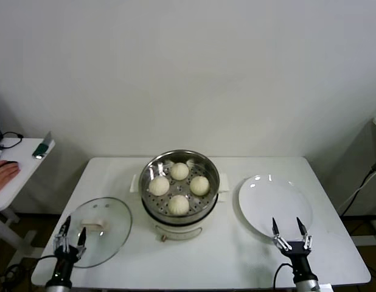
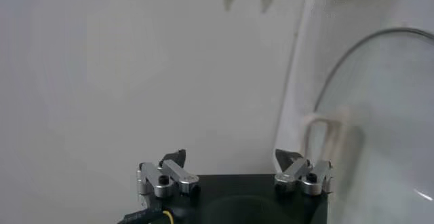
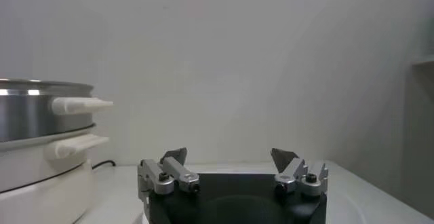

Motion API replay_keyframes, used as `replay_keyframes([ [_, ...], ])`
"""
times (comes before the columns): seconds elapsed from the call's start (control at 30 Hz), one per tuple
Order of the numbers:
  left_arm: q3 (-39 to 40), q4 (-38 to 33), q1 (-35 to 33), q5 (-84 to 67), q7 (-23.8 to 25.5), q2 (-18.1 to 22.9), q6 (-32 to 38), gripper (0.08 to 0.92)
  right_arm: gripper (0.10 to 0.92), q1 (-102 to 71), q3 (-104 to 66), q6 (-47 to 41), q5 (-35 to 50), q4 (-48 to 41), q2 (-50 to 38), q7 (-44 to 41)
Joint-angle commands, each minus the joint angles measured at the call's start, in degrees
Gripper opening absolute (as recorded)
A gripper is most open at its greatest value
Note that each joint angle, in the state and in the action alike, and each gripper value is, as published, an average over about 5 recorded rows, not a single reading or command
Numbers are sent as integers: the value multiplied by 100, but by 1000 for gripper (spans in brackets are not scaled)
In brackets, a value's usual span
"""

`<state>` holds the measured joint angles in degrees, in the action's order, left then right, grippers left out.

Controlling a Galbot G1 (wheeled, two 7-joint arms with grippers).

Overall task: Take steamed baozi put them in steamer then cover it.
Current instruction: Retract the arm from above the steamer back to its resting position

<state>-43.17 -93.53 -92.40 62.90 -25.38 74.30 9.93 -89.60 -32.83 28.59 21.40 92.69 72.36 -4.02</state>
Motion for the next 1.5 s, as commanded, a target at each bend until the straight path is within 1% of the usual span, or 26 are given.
replay_keyframes([
  [0.03,29,457,196,665,-135,12,4,823,823,-66,-5,78,-47,-28,113,7],
  [0.33,72,623,454,651,-13,-55,6,823,823,-125,-46,123,-47,-1,138,24],
  [0.7,160,831,982,726,194,-145,-58,823,823,-211,-86,168,-118,41,205,24],
  [1.13,229,1184,1234,779,199,-188,-39,822,823,-268,-124,174,-173,94,238,14],
  [1.23,236,1283,1296,804,197,-211,18,813,823,-267,-118,174,-200,96,247,8],
  [1.4,237,1385,1369,822,196,-251,60,766,823,-272,-116,174,-217,118,258,6],
  [1.5,242,1421,1398,823,200,-258,87,756,823,-280,-115,175,-226,119,259,4],
])
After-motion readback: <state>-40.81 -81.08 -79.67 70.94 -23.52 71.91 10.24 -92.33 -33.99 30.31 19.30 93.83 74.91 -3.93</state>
